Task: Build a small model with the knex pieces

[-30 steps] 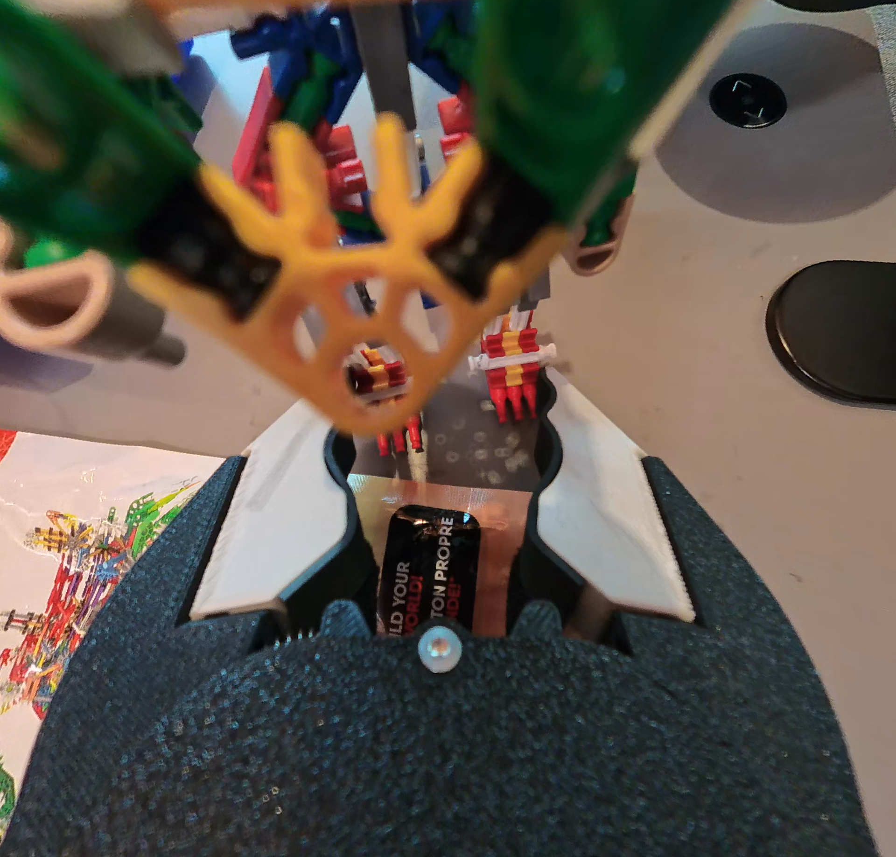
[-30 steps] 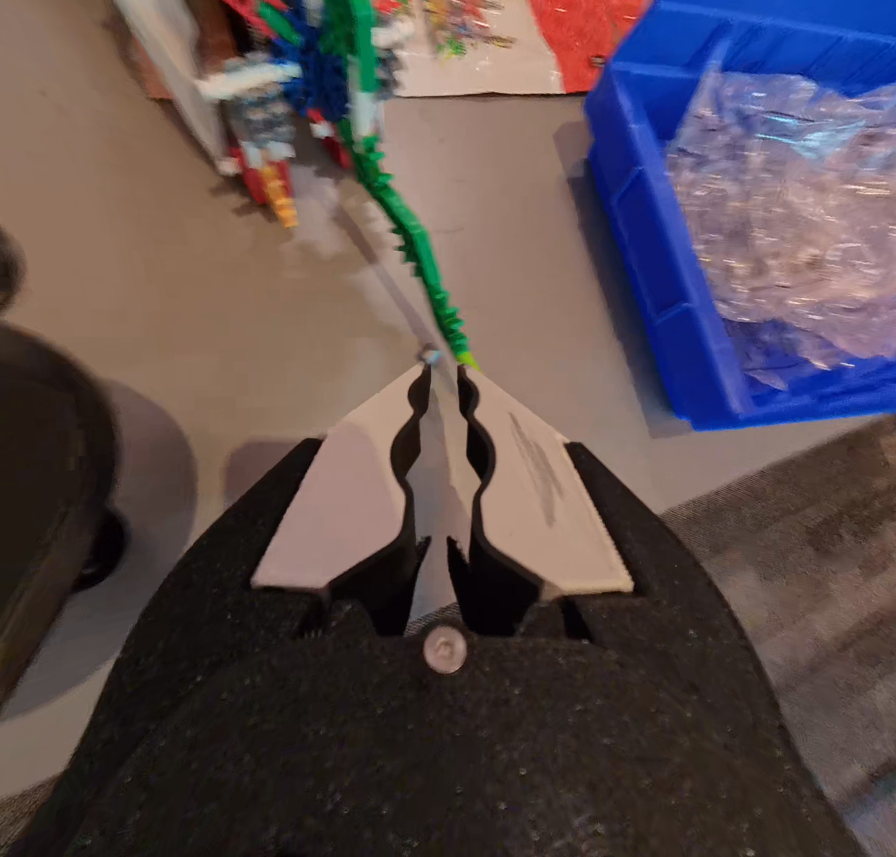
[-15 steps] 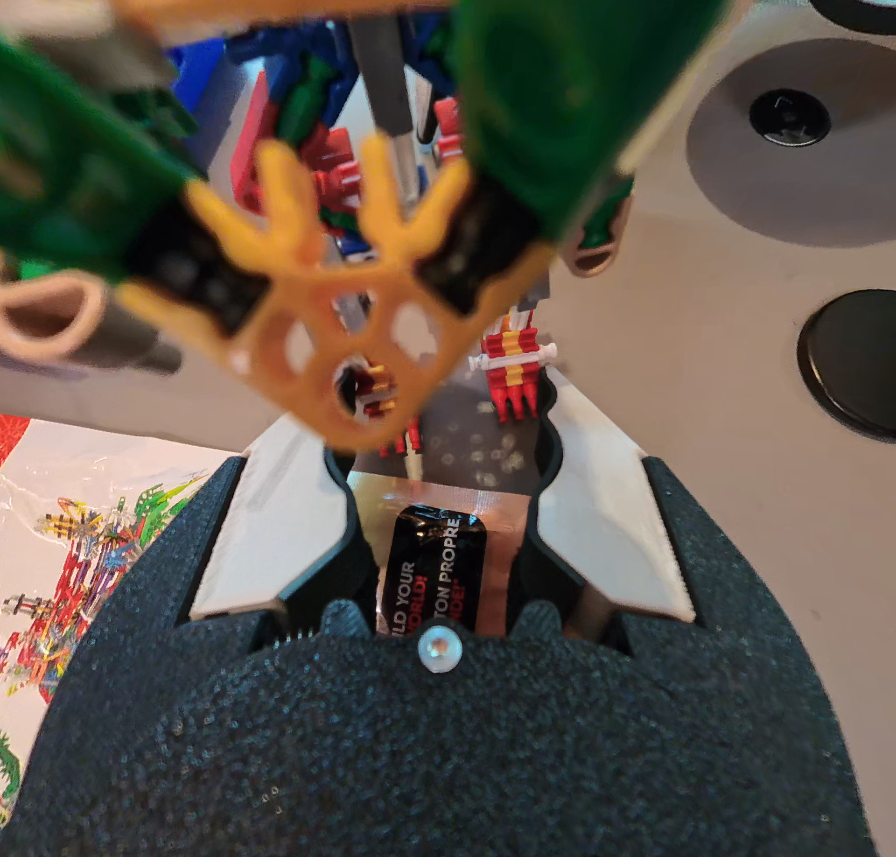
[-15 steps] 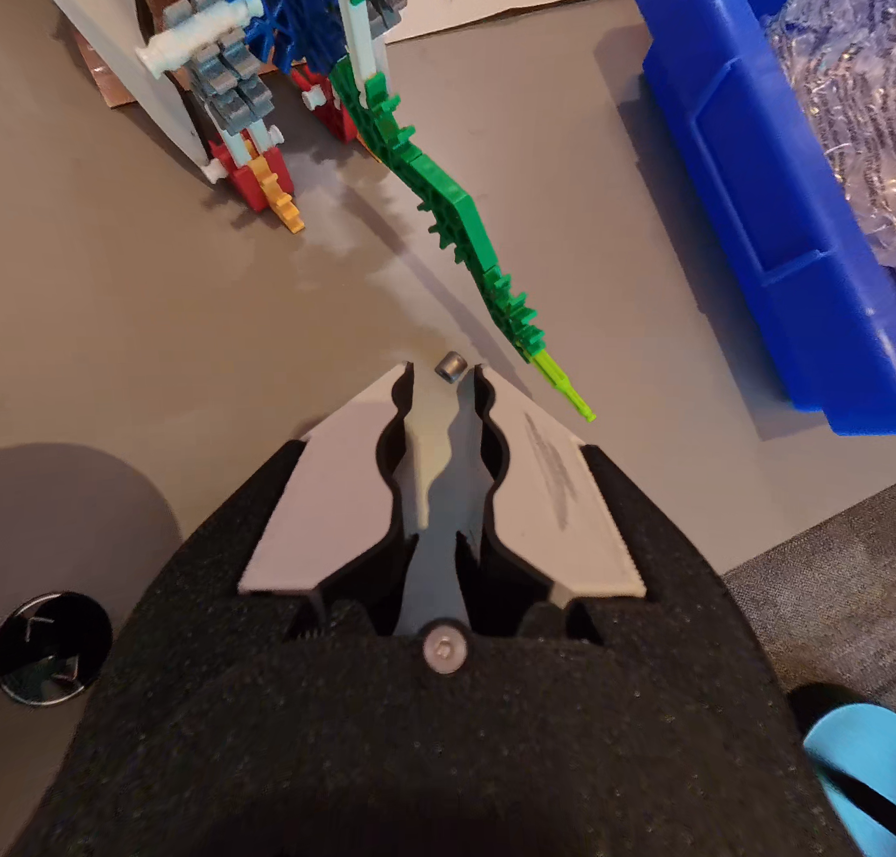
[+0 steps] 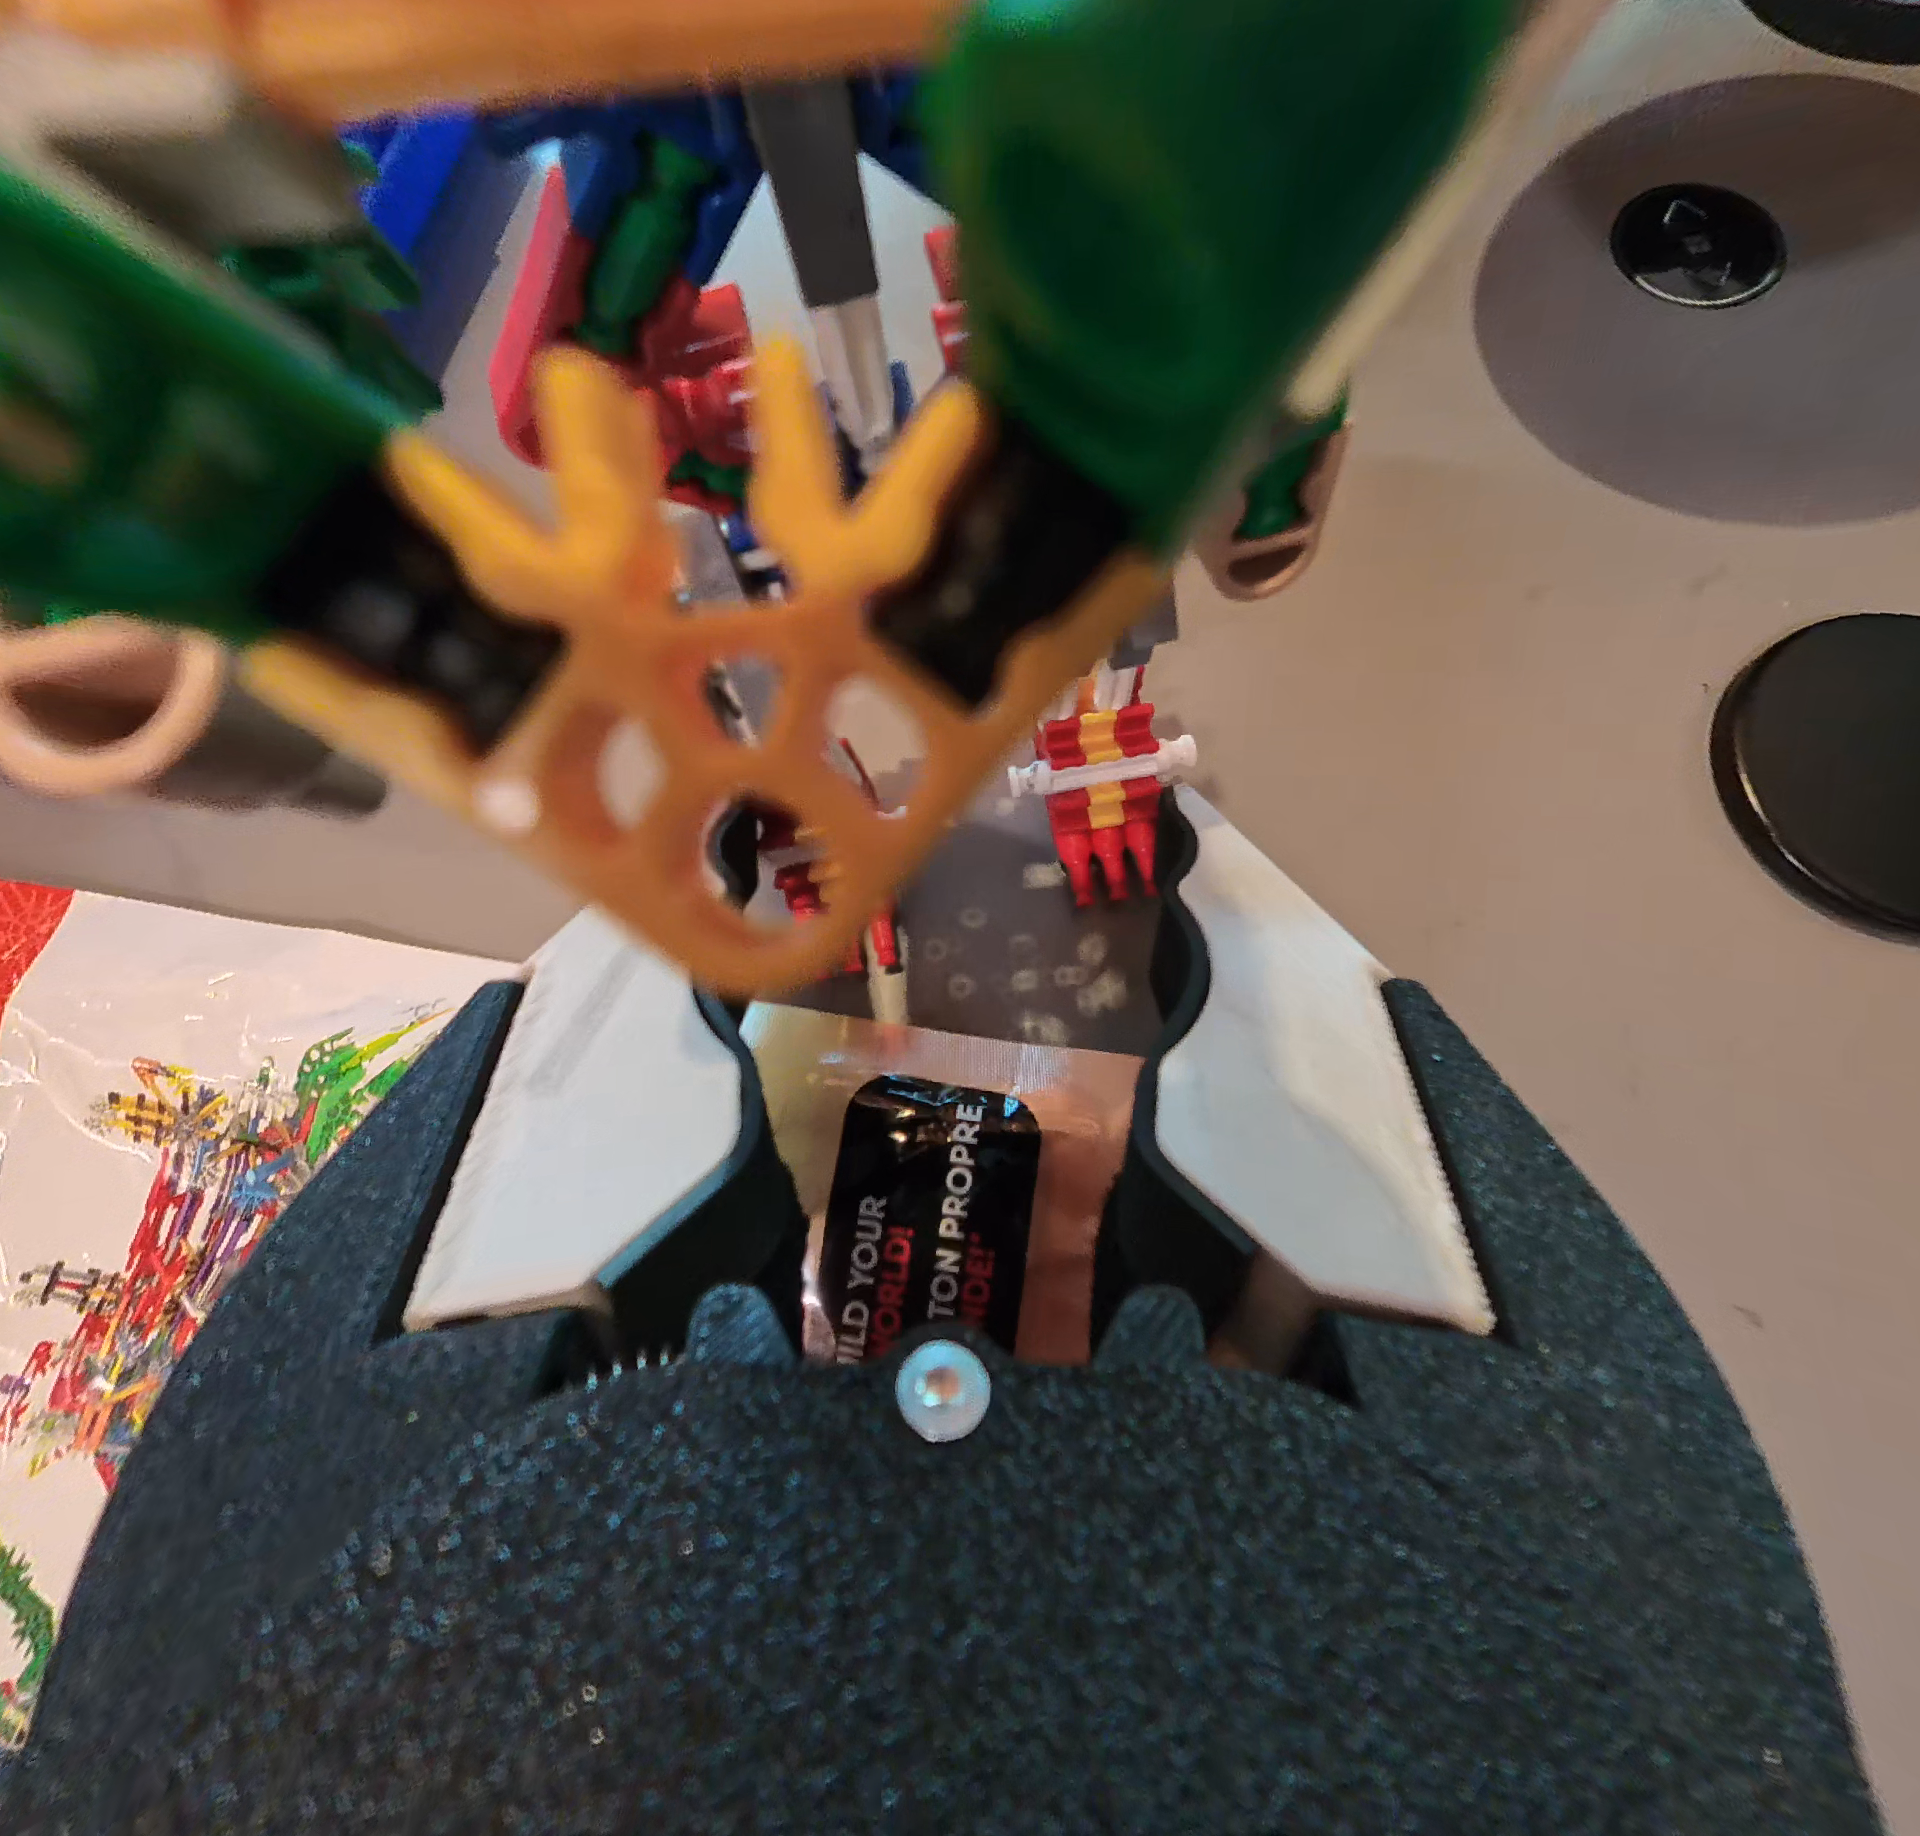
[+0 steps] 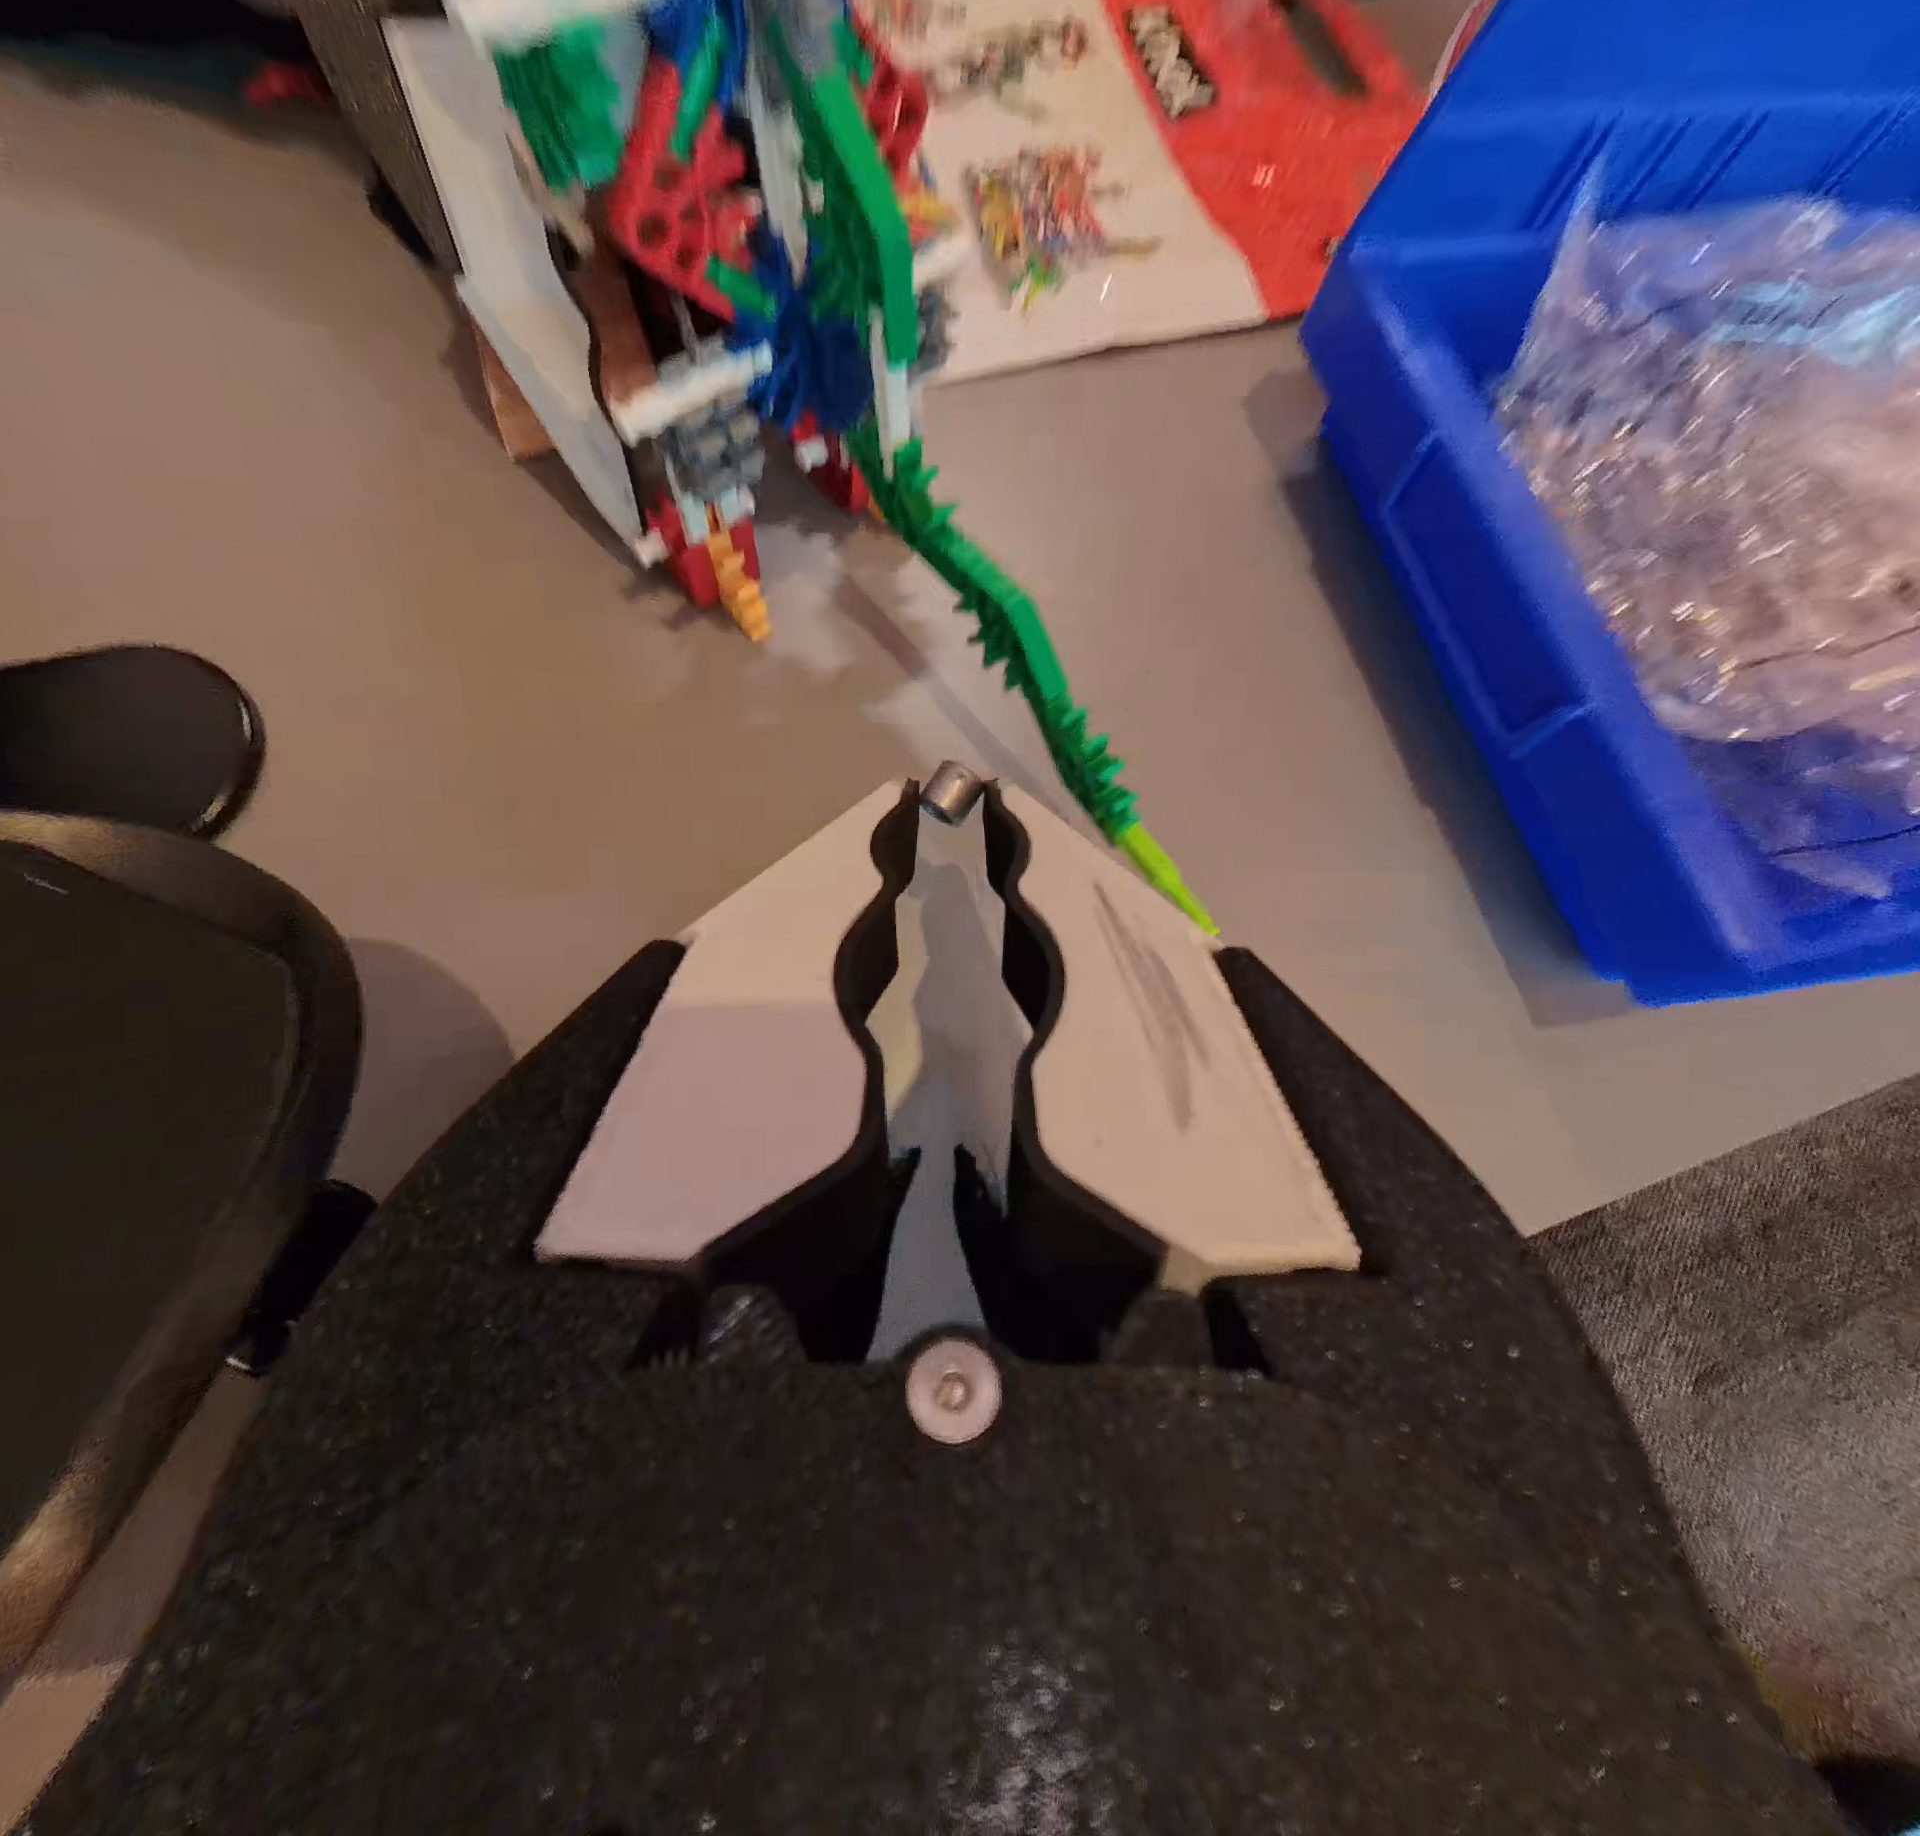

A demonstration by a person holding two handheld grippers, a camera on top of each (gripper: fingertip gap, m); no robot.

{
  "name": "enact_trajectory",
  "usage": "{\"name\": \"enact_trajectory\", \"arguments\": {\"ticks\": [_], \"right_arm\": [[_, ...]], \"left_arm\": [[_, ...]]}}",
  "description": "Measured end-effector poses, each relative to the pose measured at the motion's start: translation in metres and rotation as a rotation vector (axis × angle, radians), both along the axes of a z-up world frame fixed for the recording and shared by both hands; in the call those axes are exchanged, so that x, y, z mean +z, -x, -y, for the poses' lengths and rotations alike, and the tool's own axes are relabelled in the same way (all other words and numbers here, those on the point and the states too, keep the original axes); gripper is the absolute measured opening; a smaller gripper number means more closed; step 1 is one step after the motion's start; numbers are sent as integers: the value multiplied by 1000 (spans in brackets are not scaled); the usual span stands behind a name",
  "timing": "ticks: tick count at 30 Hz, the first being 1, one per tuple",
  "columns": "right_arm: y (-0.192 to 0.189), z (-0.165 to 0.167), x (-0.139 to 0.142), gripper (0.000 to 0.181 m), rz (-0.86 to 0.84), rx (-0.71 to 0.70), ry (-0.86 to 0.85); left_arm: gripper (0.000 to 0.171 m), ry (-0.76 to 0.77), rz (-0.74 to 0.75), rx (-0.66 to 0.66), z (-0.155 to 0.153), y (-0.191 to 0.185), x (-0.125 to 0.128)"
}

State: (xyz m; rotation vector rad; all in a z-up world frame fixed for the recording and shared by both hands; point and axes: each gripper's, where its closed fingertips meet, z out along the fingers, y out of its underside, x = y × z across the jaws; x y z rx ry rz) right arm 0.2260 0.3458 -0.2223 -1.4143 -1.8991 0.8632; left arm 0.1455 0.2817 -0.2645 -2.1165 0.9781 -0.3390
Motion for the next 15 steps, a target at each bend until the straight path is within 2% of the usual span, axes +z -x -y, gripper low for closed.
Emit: {"name": "enact_trajectory", "arguments": {"ticks": [3, 5, 10, 15], "right_arm": [[11, -11, 25, 11, -38, -2, -13], [24, -25, 30, 11, -21, -32, -45], [66, -46, 23, 11, 71, -19, -112], [111, -38, 11, 11, 166, 85, -134]], "left_arm": [[77, 0, -1, 7, -1, 2, 0], [78, -1, -7, 10, 0, 3, 0], [78, 2, -6, 8, 0, 5, 0], [77, 7, -5, 2, 1, 5, 0]]}}
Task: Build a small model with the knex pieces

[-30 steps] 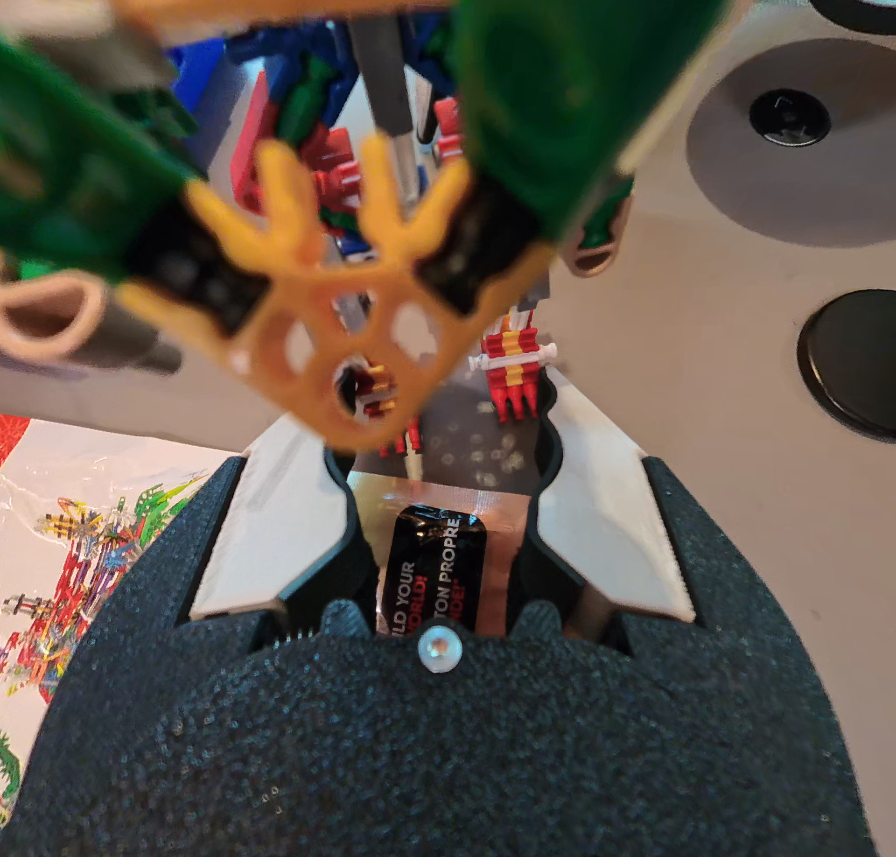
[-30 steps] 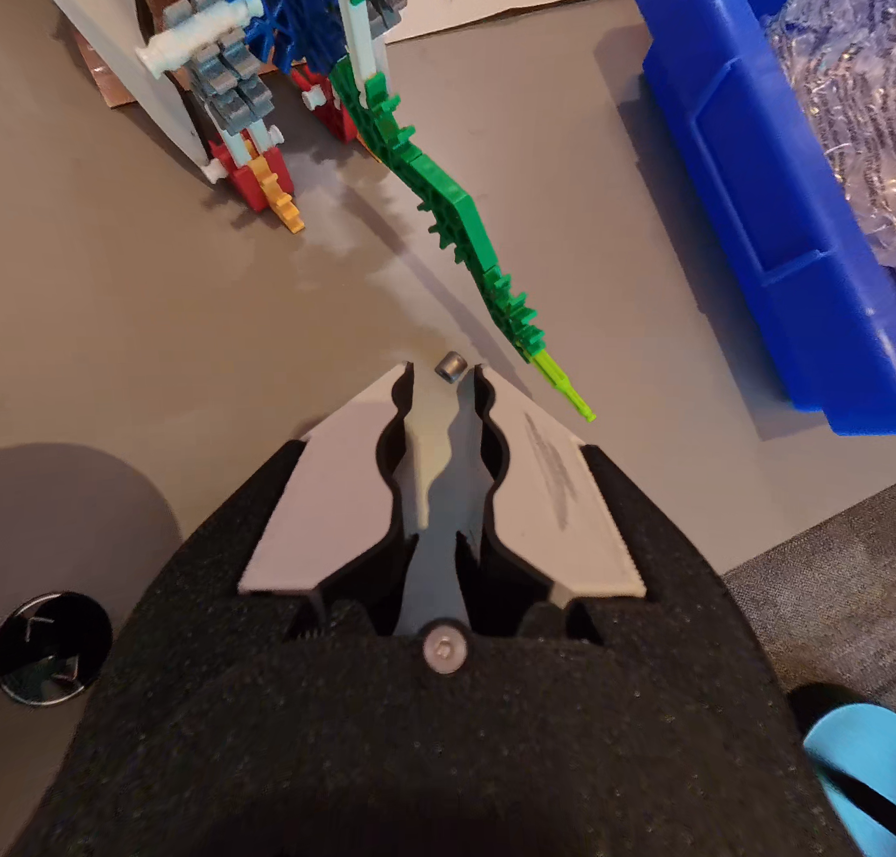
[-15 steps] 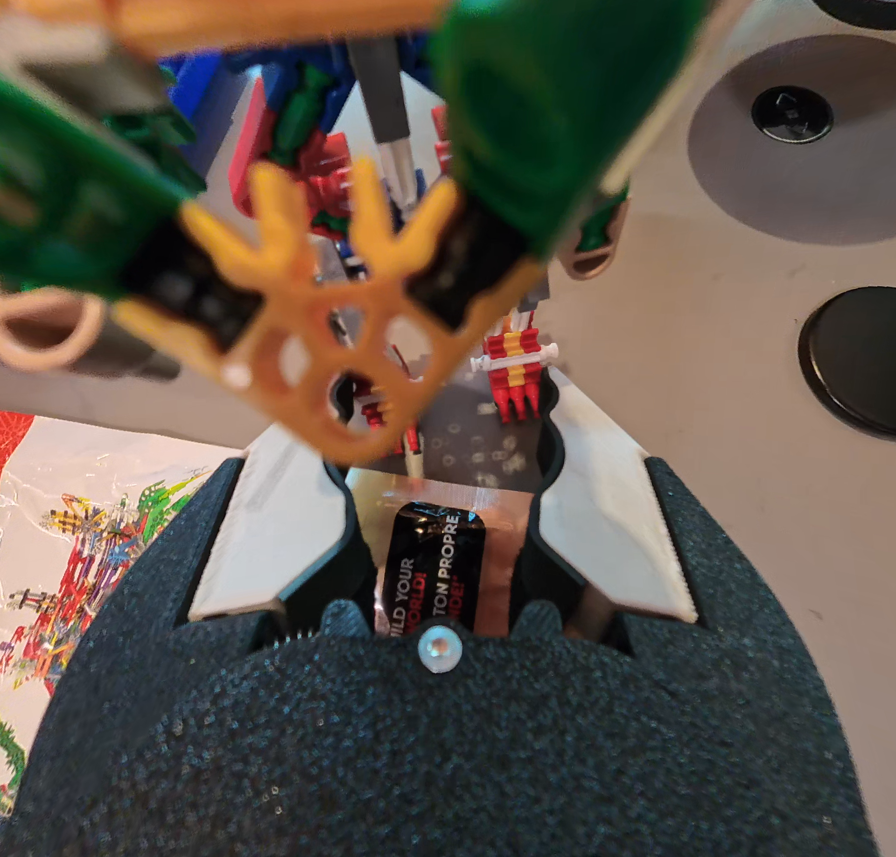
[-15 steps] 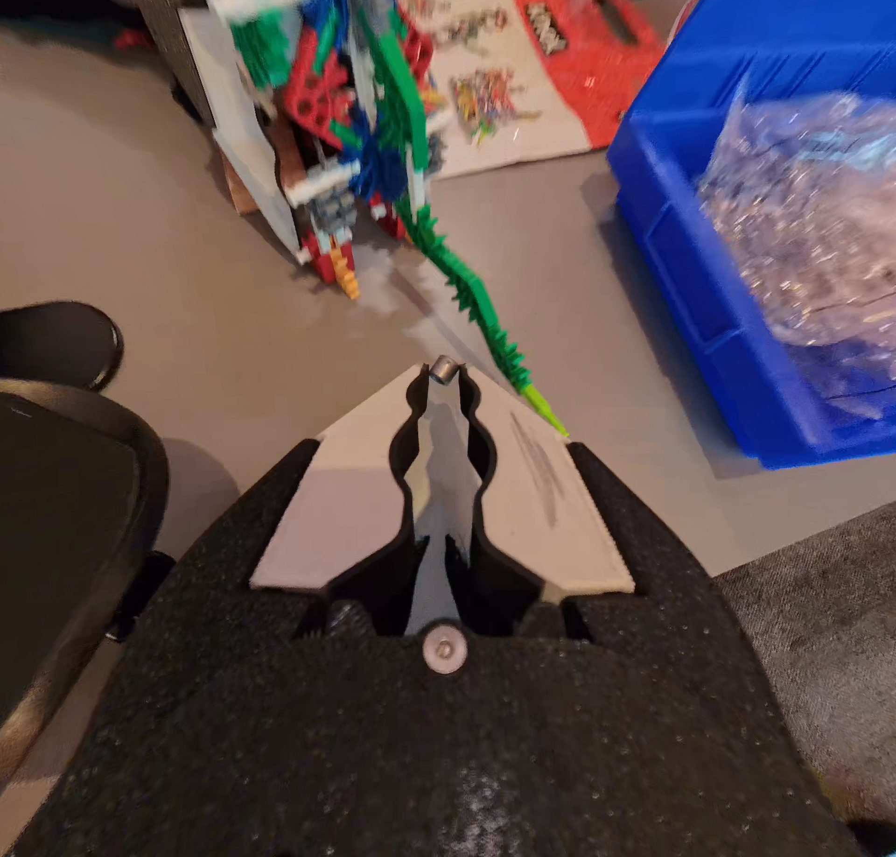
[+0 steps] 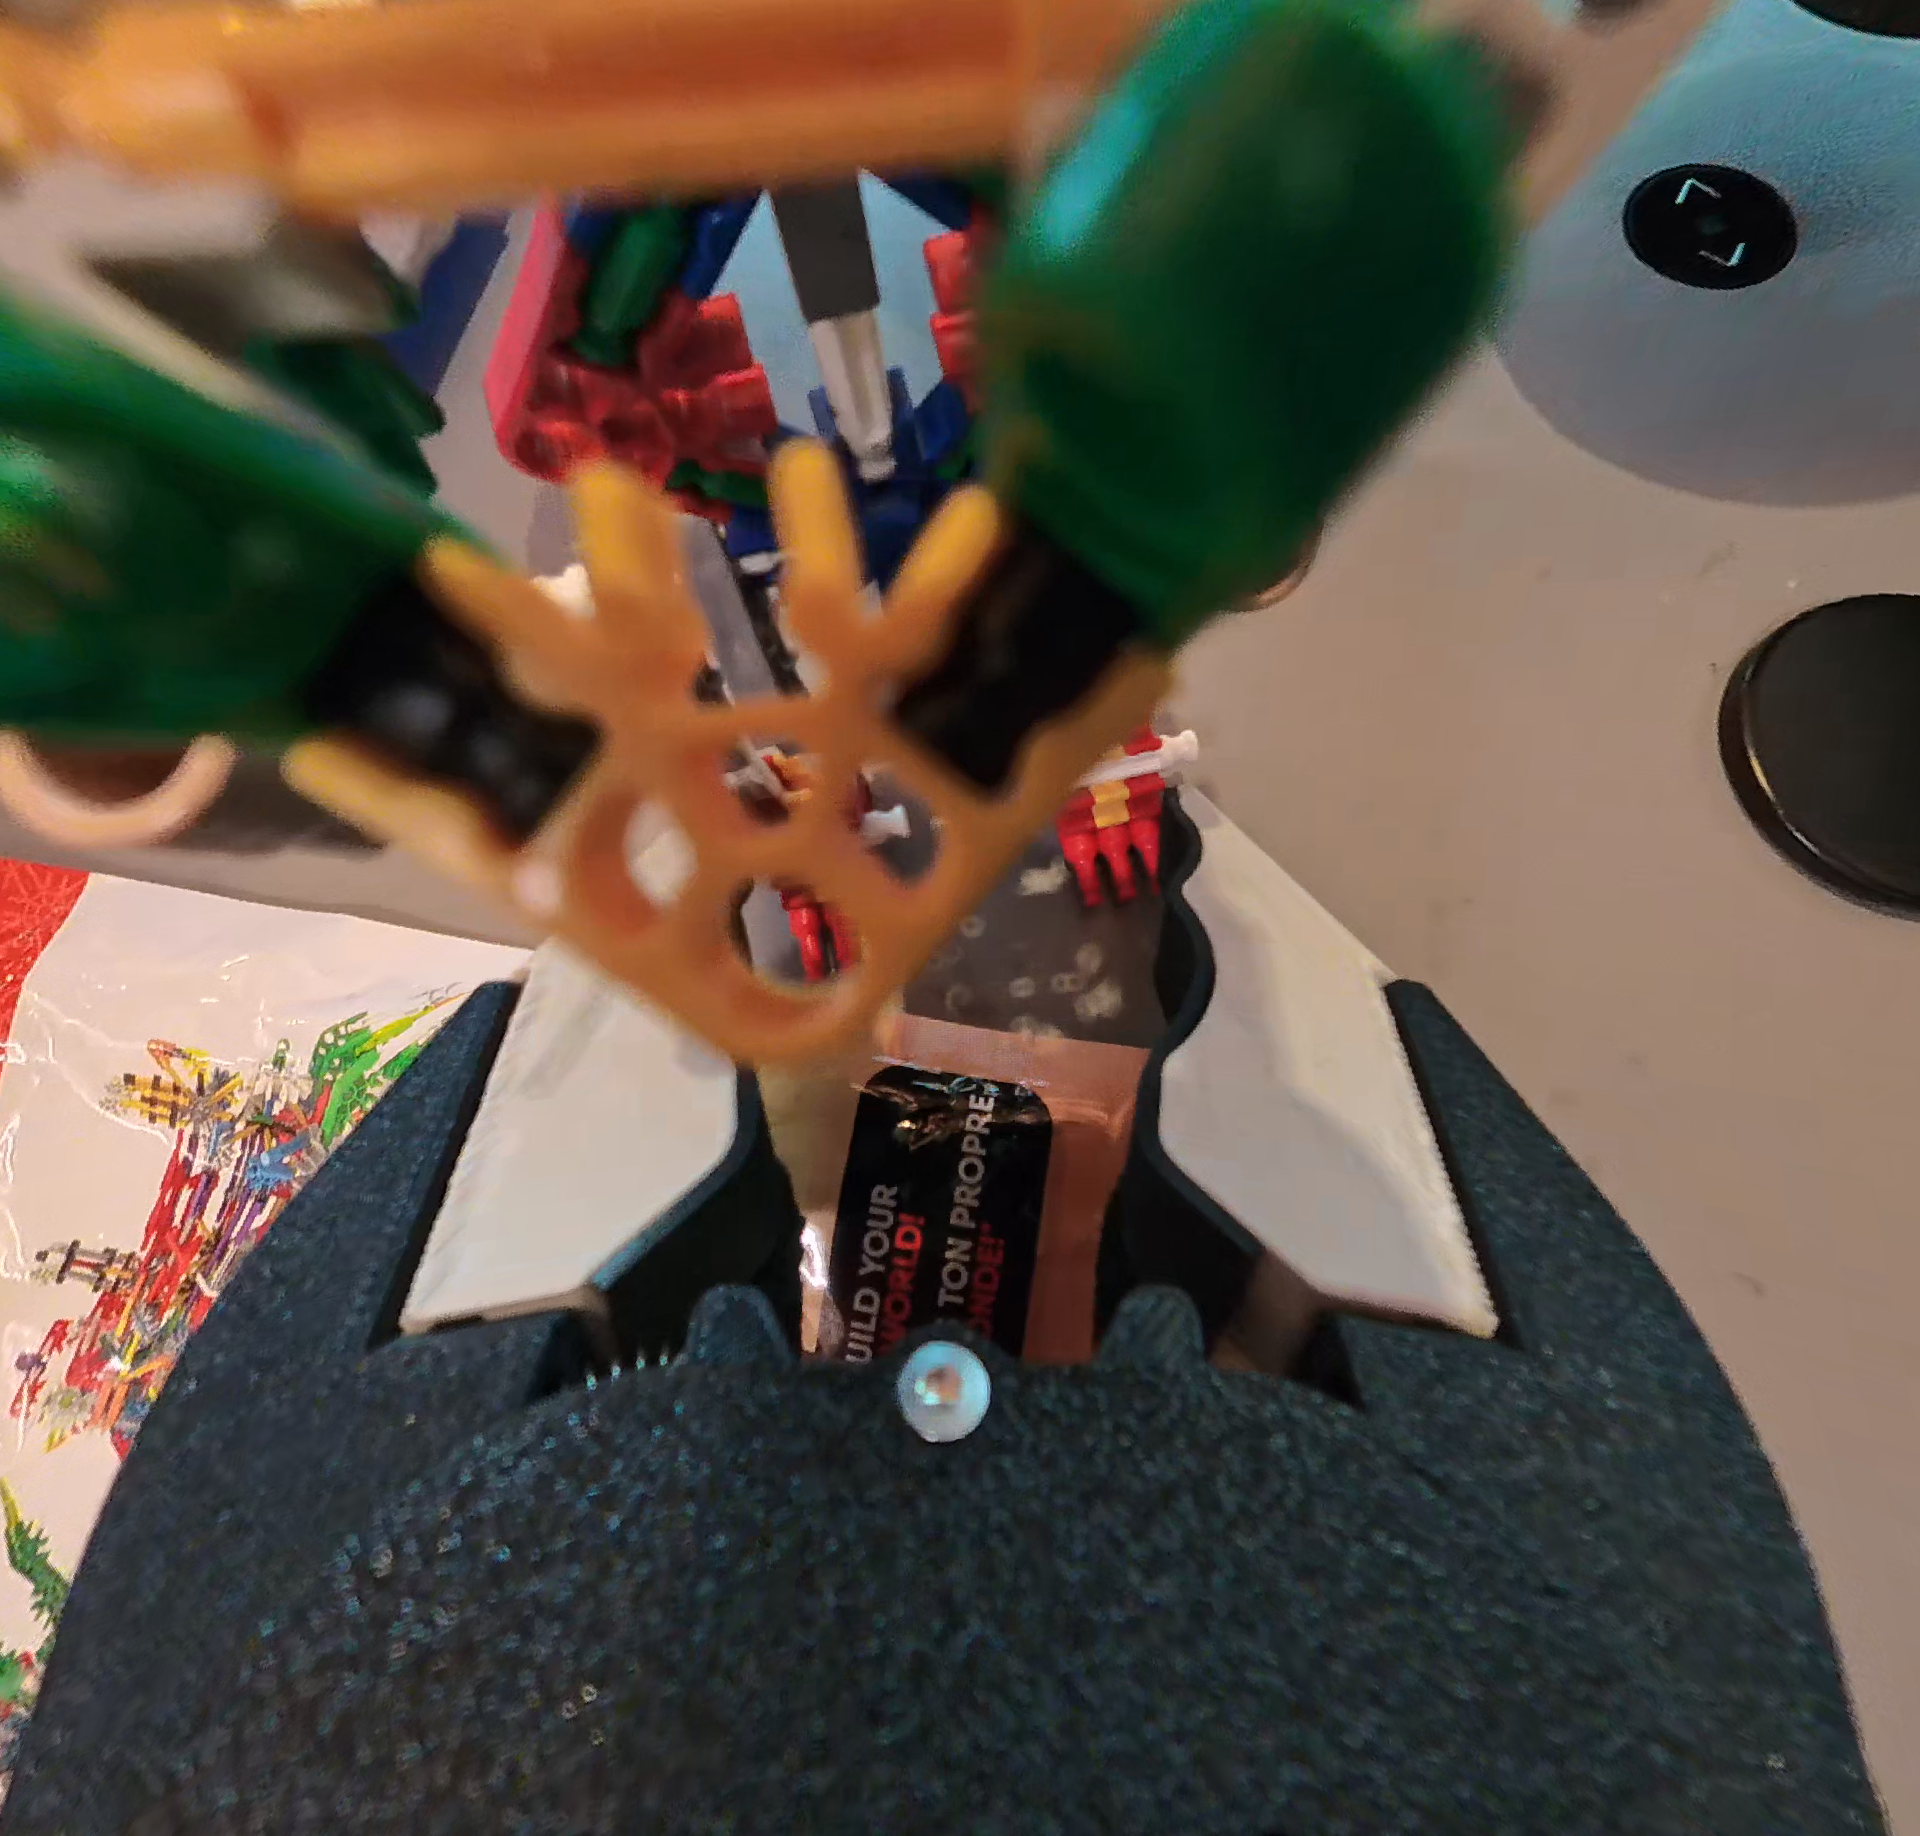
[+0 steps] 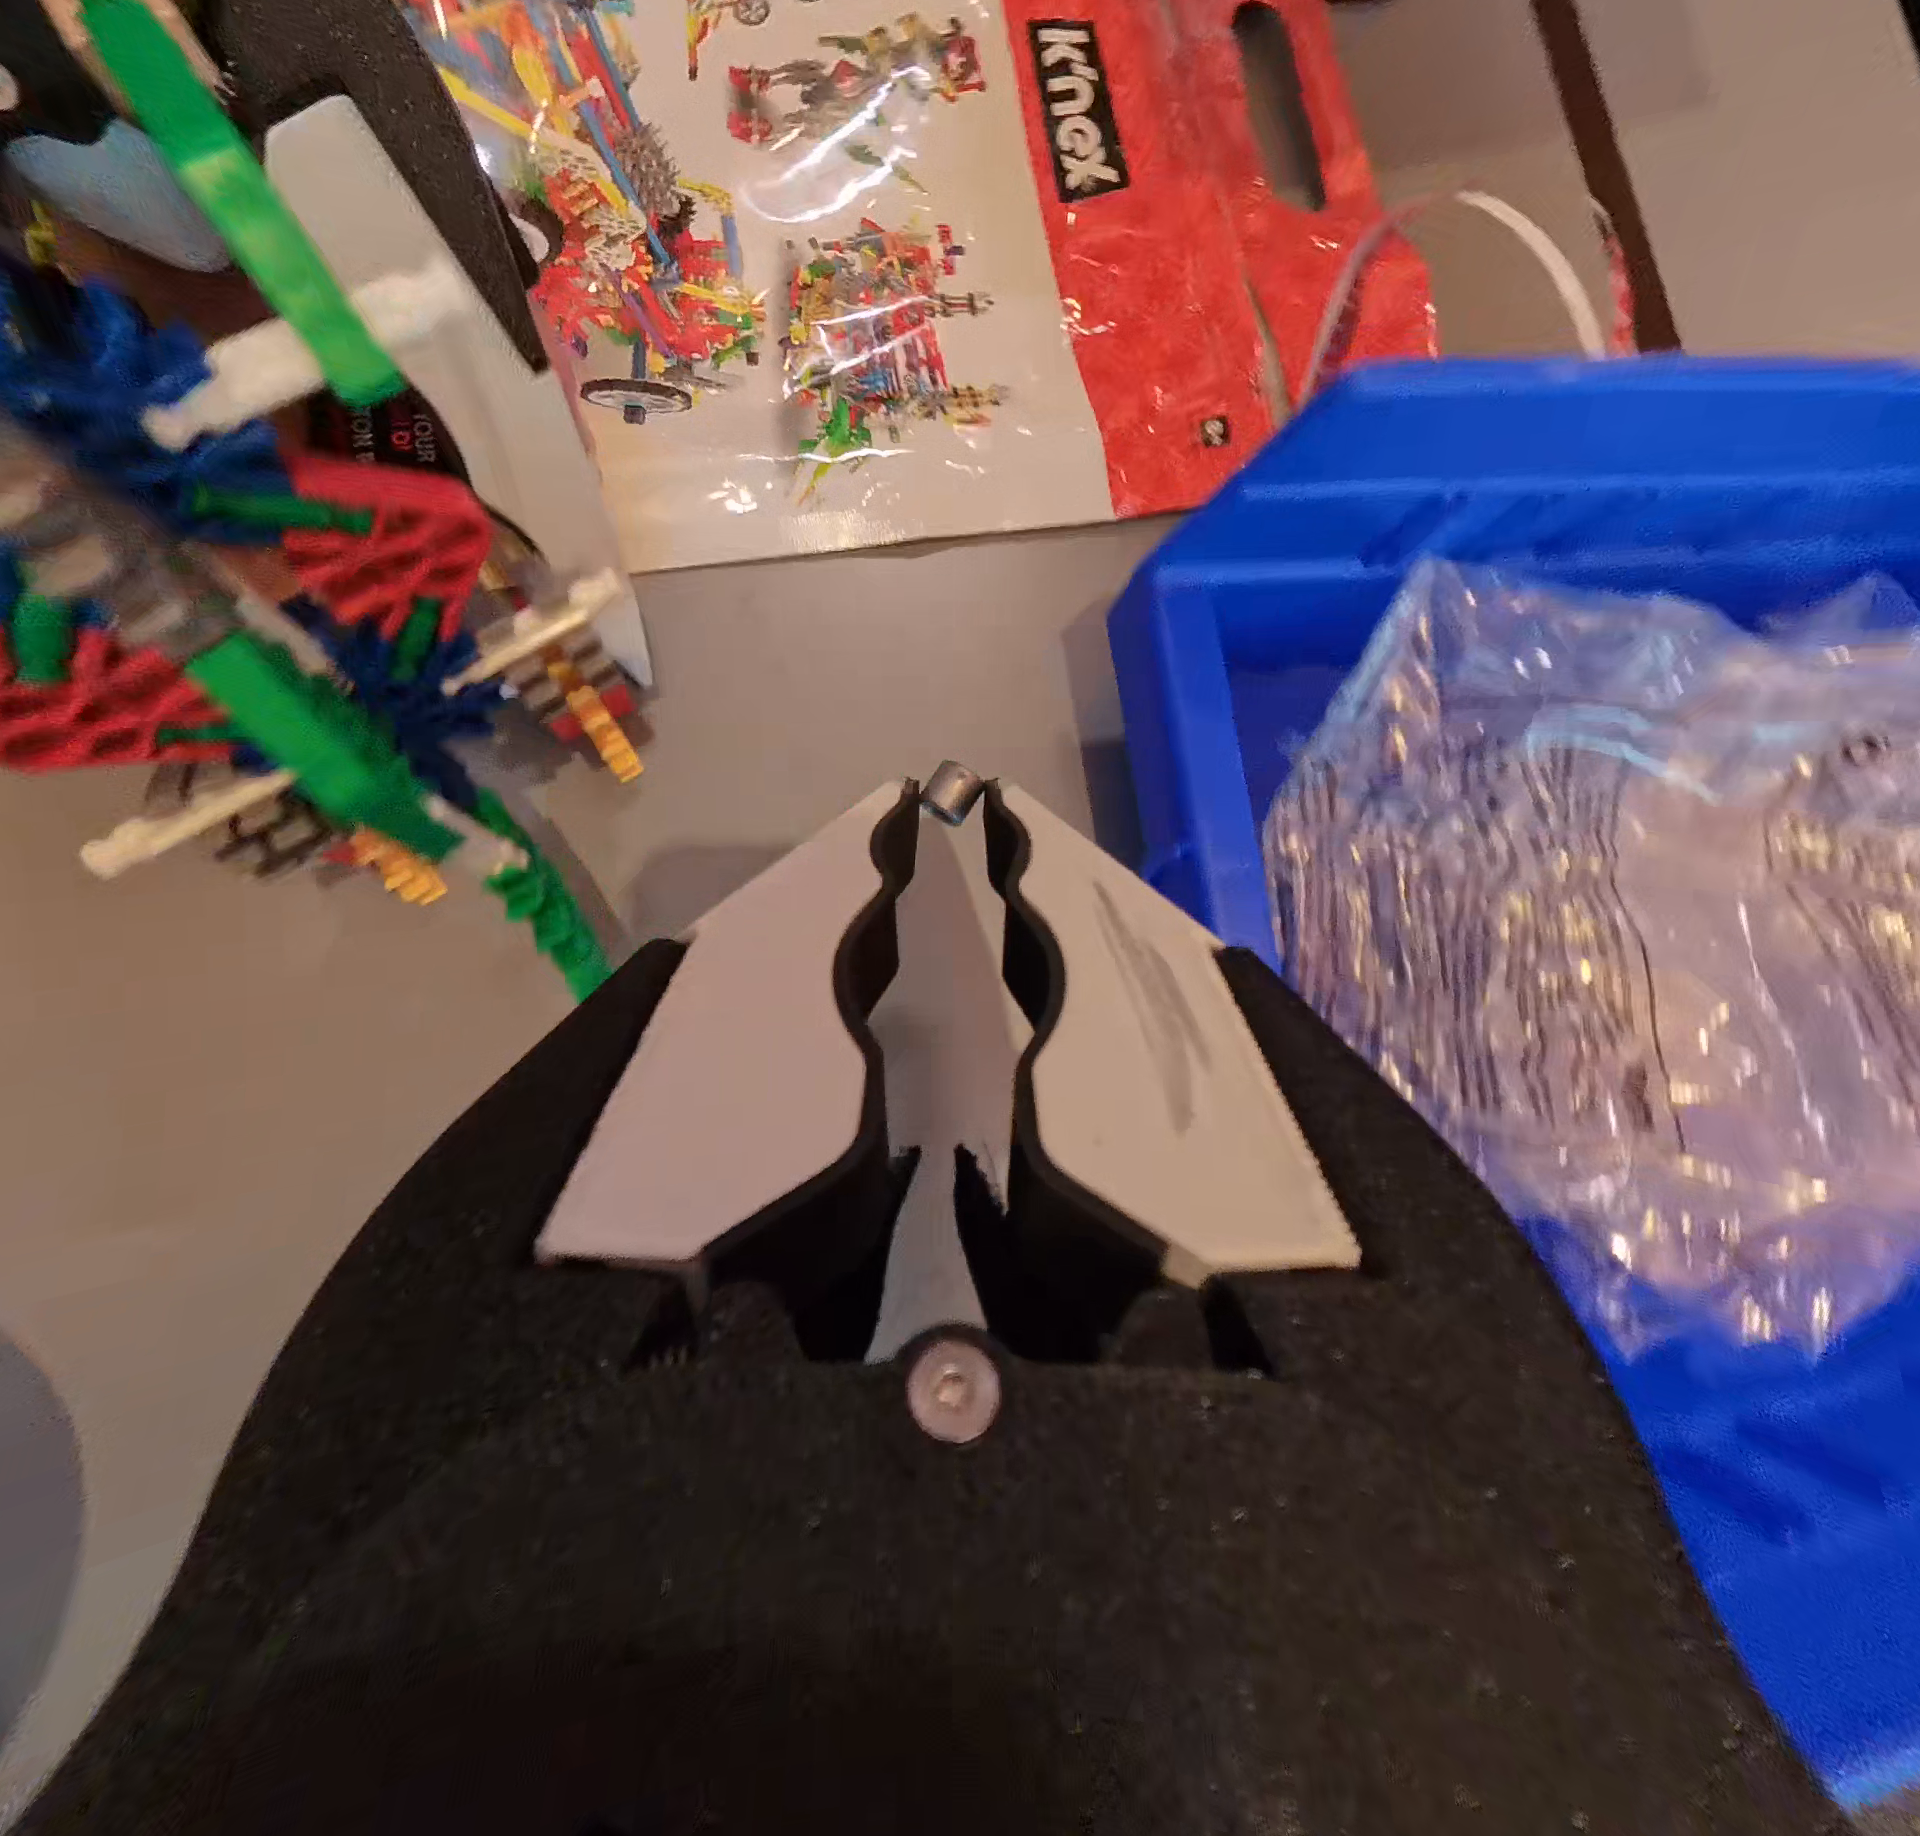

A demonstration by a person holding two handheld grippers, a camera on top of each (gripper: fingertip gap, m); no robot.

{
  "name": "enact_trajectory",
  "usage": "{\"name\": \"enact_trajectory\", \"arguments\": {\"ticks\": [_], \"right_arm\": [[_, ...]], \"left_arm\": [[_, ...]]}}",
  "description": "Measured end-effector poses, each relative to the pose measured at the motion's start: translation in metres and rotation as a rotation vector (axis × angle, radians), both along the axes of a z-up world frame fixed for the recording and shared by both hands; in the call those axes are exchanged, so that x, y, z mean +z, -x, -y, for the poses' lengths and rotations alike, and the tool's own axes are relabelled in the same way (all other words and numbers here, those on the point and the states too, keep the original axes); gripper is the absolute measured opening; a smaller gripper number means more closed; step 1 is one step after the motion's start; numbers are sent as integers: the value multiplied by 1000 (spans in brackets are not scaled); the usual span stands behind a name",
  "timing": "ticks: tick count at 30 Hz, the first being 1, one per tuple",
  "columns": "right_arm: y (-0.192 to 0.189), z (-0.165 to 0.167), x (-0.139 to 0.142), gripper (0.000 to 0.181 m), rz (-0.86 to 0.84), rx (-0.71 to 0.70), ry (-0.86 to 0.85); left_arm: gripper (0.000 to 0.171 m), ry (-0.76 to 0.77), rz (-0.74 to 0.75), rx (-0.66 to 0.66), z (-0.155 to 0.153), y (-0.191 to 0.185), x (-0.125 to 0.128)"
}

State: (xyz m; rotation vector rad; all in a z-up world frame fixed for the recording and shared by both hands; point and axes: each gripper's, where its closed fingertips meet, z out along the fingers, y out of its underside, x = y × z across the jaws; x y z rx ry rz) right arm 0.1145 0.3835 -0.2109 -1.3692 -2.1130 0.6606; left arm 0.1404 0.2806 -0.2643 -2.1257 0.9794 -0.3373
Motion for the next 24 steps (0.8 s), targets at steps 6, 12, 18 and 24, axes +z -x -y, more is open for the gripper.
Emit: {"name": "enact_trajectory", "arguments": {"ticks": [6, 12, 18, 24], "right_arm": [[44, 22, 3, 33, 17, 65, 47], [11, 18, 24, 34, -22, 50, 91], [-43, 56, 48, 23, -39, 213, 178], [-34, 81, 40, 15, -23, 288, 30]], "left_arm": [[76, 3, 3, -11, 3, 0, 0], [77, 1, 2, -11, 3, 0, 0], [76, 4, 5, -13, 2, 0, 0], [77, 7, 11, -16, 1, -1, 0]]}}
